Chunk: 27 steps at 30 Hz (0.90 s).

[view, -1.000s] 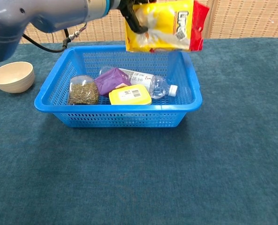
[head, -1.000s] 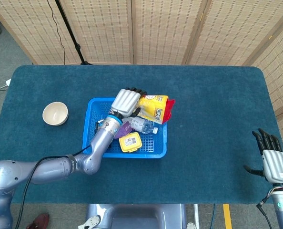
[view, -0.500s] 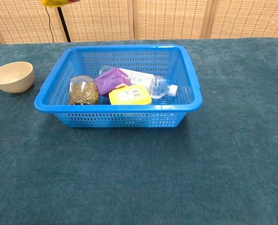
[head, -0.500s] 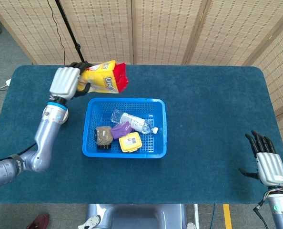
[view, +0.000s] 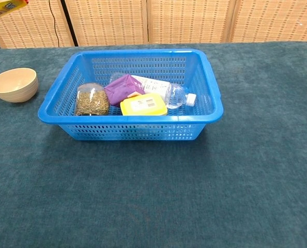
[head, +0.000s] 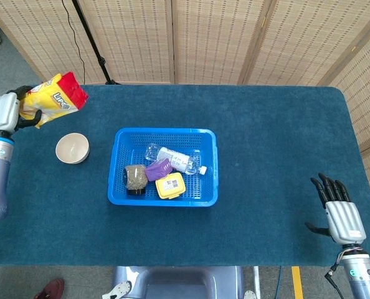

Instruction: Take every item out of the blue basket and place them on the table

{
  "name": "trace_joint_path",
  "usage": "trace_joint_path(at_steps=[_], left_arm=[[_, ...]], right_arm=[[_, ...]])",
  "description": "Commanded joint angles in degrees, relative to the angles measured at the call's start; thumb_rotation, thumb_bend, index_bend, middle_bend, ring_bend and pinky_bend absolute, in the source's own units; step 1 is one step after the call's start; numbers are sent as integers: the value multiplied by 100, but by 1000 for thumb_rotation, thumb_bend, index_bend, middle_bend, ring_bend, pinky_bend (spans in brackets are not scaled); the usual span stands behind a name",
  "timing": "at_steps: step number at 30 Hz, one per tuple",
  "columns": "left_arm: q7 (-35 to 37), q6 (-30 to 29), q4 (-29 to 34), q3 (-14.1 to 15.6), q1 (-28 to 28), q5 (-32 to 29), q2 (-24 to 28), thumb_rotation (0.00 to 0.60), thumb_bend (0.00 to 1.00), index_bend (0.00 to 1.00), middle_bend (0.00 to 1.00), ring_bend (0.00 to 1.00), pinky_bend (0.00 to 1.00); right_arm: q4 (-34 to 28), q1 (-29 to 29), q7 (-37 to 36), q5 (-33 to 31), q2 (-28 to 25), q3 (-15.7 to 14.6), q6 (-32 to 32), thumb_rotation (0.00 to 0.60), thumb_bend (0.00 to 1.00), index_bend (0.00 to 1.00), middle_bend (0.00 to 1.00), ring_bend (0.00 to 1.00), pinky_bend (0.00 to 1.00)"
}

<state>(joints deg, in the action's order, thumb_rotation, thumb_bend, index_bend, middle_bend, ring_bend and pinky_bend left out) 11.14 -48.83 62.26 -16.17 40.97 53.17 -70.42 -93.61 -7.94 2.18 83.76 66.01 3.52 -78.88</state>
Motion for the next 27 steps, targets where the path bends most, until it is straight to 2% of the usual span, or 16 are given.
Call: trace_joint_path(at_steps=[1, 3, 5, 7, 9, 10, 13, 15, 21, 27], left_arm=[[263, 258, -397, 184, -207, 217, -101, 600, 564, 647, 587, 472, 402], [316, 266, -500, 203, -226, 282, -148, 600, 557, 627, 535, 415, 366], [399, 318, -583, 267, -240, 458, -252, 600, 521, 514, 397, 311, 309], [544, 344, -486, 270, -244, 610, -228, 600, 423, 265, 155, 138, 199], [654, 308, -352, 280, -255, 797, -189, 600, 319, 82, 32, 36, 77], [683, 286, -279, 287, -261, 876, -166, 596, 261, 21, 3, 6, 26], [737, 265, -45, 287, -270, 1021, -70, 533, 142, 0, 0, 0, 0], [751, 225, 110, 275, -278, 1097, -2, 503, 102, 0, 0, 0, 0], [600, -67, 719, 224, -346, 1263, 221, 491, 90, 0, 0, 0, 0], [196, -644, 1824, 261, -575, 1549, 661, 493, 89, 0, 0, 0, 0]], right_arm=[[-15, -2, 15, 30, 6, -11, -10, 600, 0, 0, 0, 0, 0], [-21, -3, 18, 38, 7, -18, -7, 600, 0, 0, 0, 0, 0], [-38, -11, 35, 58, 8, -43, 20, 600, 0, 0, 0, 0, 0], [-47, -13, 53, 65, 12, -48, 20, 600, 0, 0, 0, 0, 0], [-56, -15, 63, 69, 13, -53, 21, 600, 0, 0, 0, 0, 0], [-57, -15, 65, 68, 12, -53, 21, 600, 0, 0, 0, 0, 0], [-52, -14, 63, 54, 8, -52, 25, 600, 0, 0, 0, 0, 0], [-43, -15, 56, 37, 5, -48, 31, 600, 0, 0, 0, 0, 0], [-25, -25, 29, -16, -20, -32, 65, 600, 0, 0, 0, 0, 0], [-127, -132, -231, 128, -258, -5, 154, 600, 0, 0, 0, 0, 0]])
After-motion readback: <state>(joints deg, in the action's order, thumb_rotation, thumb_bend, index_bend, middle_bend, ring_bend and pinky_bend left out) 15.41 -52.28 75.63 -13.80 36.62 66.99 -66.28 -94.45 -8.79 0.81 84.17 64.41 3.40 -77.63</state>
